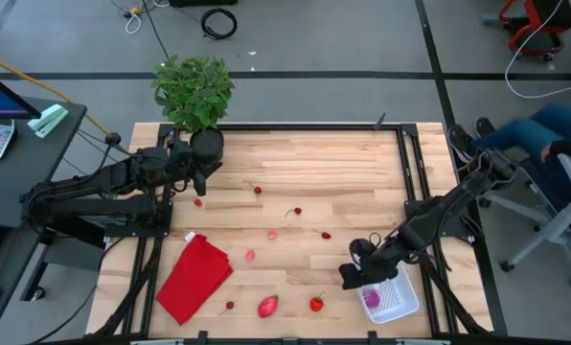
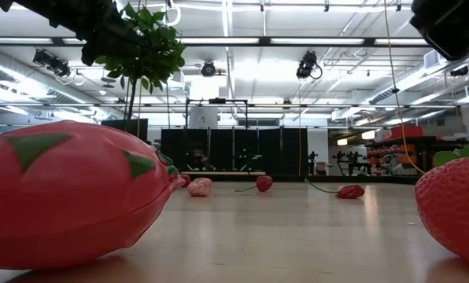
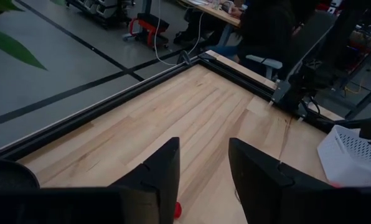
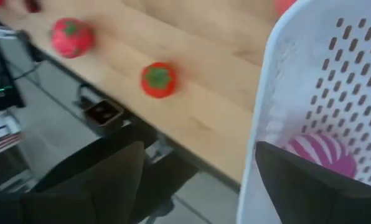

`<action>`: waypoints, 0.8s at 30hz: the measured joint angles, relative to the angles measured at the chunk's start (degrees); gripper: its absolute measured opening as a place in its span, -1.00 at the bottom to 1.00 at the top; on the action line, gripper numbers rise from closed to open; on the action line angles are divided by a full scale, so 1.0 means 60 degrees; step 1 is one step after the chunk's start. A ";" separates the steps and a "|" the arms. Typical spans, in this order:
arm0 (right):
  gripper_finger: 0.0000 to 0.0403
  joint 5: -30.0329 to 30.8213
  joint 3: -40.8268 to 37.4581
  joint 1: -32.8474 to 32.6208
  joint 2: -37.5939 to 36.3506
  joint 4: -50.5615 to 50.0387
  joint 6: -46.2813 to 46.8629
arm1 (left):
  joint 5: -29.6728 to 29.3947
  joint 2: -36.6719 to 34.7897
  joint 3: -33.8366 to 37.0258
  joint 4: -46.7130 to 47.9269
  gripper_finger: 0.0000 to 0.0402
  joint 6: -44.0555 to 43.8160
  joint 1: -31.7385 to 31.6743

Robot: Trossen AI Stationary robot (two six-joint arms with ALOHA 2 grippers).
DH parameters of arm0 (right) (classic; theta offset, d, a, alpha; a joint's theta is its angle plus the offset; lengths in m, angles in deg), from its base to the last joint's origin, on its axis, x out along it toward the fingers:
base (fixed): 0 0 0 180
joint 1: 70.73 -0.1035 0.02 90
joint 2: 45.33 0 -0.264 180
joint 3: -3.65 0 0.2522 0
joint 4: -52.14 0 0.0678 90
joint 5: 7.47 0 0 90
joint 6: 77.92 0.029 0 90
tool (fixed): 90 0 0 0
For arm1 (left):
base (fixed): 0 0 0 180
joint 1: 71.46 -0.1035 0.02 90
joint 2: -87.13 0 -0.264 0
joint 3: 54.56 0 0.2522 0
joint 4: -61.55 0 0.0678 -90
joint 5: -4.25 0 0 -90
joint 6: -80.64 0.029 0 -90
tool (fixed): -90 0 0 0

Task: Pick and placing Produce into tupperware
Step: Put the red cherry into the white basket

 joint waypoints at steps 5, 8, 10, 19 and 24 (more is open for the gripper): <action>0.56 -0.0029 0.0000 -0.0004 -0.0566 0.0036 -0.0036 | 0.0000 0.0002 0.0000 0.0000 -0.24 0.0000 0.0002; 0.56 0.0195 0.0000 -0.0004 -0.1074 0.0043 0.0053 | 0.0000 -0.0002 0.0000 0.0000 -0.24 0.0002 -0.0002; 0.56 0.0870 0.0000 -0.0007 -0.1353 0.0047 0.0217 | 0.0000 0.0000 0.0000 0.0000 -0.26 0.0000 0.0000; 0.55 0.2094 0.0004 0.0697 -0.1508 0.1021 -0.2172 | 0.0000 -0.0002 0.0000 0.0000 -0.29 0.0000 0.0000; 0.52 0.2728 0.0004 0.1942 -0.1267 0.1637 -0.5051 | 0.0000 0.0001 0.0000 0.0000 -0.26 0.0007 -0.0002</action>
